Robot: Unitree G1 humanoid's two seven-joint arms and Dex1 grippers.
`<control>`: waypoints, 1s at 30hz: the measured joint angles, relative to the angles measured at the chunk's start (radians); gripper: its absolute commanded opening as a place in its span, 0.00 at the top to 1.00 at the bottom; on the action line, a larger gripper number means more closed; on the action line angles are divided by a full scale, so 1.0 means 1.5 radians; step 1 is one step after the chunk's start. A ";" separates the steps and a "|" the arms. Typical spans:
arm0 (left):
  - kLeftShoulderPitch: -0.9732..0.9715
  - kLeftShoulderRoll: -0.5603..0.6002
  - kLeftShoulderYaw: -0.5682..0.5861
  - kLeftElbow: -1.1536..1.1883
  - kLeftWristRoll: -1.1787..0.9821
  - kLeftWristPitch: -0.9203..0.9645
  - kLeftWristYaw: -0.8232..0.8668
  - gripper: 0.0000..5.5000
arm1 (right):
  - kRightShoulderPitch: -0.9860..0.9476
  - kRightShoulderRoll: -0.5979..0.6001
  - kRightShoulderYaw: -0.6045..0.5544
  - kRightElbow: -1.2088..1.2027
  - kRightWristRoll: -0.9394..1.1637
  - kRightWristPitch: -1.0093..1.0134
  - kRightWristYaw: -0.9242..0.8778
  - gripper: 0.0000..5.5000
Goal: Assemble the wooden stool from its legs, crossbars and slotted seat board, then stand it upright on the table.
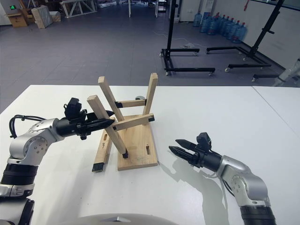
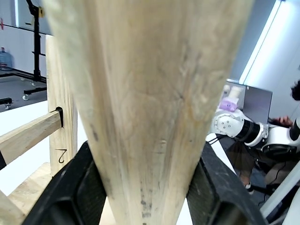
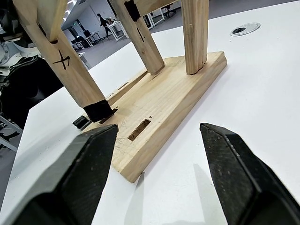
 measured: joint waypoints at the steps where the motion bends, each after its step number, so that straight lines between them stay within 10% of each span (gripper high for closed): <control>1: -0.007 0.012 -0.005 0.000 0.001 0.008 -0.008 0.63 | 0.000 0.001 0.003 0.001 -0.005 -0.001 0.000 0.41; 30: 0.015 0.065 -0.081 -0.094 0.127 -0.084 0.009 0.63 | -0.002 0.023 0.022 -0.005 -0.018 -0.011 0.002 0.41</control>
